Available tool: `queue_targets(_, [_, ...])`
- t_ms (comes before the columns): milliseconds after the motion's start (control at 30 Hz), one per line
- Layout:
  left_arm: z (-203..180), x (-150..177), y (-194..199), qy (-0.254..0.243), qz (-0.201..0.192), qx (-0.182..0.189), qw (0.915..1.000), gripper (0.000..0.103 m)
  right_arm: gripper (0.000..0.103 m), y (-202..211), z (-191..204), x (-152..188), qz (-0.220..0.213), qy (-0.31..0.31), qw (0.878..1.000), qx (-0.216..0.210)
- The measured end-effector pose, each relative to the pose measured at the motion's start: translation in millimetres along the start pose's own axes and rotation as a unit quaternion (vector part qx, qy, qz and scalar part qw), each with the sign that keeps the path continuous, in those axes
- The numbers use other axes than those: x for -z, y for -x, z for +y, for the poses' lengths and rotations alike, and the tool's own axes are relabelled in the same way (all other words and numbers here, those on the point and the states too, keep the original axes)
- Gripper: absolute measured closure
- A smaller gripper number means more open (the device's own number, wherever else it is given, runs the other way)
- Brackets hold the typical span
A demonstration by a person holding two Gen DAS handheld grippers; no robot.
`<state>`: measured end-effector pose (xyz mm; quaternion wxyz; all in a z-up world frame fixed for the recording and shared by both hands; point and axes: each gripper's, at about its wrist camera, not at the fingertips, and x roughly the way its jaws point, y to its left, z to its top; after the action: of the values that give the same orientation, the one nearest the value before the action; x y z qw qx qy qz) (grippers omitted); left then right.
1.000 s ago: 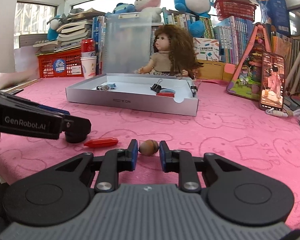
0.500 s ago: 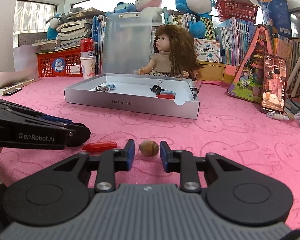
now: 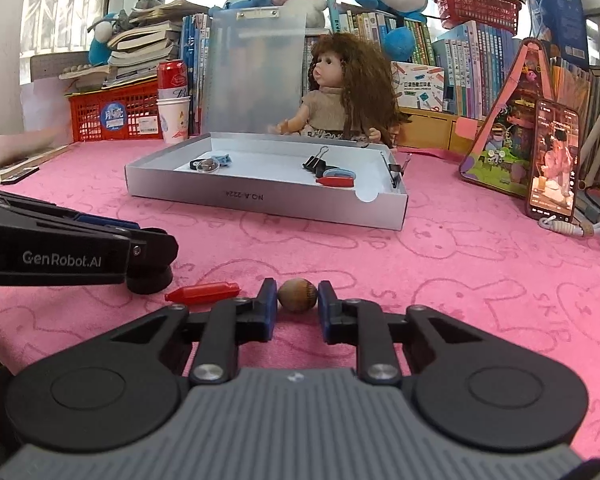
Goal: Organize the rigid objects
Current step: 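Carry the black cap with the left tool while the right tool carries the nut over the tray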
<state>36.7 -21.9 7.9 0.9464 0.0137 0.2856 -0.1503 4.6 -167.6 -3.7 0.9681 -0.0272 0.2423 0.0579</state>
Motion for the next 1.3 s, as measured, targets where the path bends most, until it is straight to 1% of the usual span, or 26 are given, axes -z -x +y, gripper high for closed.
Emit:
queue_targets(367, [9.6,-12.5,-6.4,0.017,-0.003,-0.019,0.9997,0.073,0.077,-3.4,-2.0,-11.0,-0.005,-0.008,1.000,0.006])
queue_targets(700, [18.9,-30.1,-14.4,0.024,-0.012,-0.029,0.9992,0.073,0.077,-12.0,-3.8,-29.4,-0.011,-0.009,1.000,0.010])
queue_targets(967, [32.9,-52.4,-25.6,0.034,-0.026,-0.043,0.9981,0.073,0.077,-27.1,-22.0,-55.2,-0.007,-0.055,0.998,0.011])
queue_targets(1133, [43.5,-67.3,-36.7,0.047,-0.035,-0.047,0.9972,0.073,0.077,-38.9,-32.7,-70.9,-0.014,-0.068,0.997,0.019])
queue_targets(1300, [52.4,-78.8,-51.3,0.061,-0.035,-0.050,0.9963,0.073,0.077,-54.9,-42.7,-84.1,-0.010,-0.076,0.997,0.024])
